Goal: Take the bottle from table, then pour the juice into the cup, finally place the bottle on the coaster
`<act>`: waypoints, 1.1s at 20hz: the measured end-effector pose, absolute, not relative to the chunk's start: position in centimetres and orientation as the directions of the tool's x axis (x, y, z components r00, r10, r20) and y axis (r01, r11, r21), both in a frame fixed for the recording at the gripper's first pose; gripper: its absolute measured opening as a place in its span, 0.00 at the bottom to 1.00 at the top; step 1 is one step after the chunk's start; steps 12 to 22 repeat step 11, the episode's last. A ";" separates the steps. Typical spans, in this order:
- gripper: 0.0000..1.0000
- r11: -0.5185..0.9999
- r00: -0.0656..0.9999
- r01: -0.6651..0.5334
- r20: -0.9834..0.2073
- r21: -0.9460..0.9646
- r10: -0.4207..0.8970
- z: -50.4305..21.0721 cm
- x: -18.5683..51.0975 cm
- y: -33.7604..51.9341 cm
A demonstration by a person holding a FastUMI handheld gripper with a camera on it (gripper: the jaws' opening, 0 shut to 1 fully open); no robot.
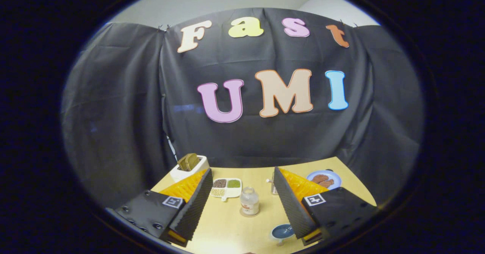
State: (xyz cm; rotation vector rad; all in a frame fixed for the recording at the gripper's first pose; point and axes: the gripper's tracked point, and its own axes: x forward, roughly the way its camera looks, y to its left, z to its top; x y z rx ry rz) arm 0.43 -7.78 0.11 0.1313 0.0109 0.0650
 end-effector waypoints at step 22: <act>0.99 0.989 0.999 -0.044 0.037 0.141 0.040 1.6 -1.7 -11.4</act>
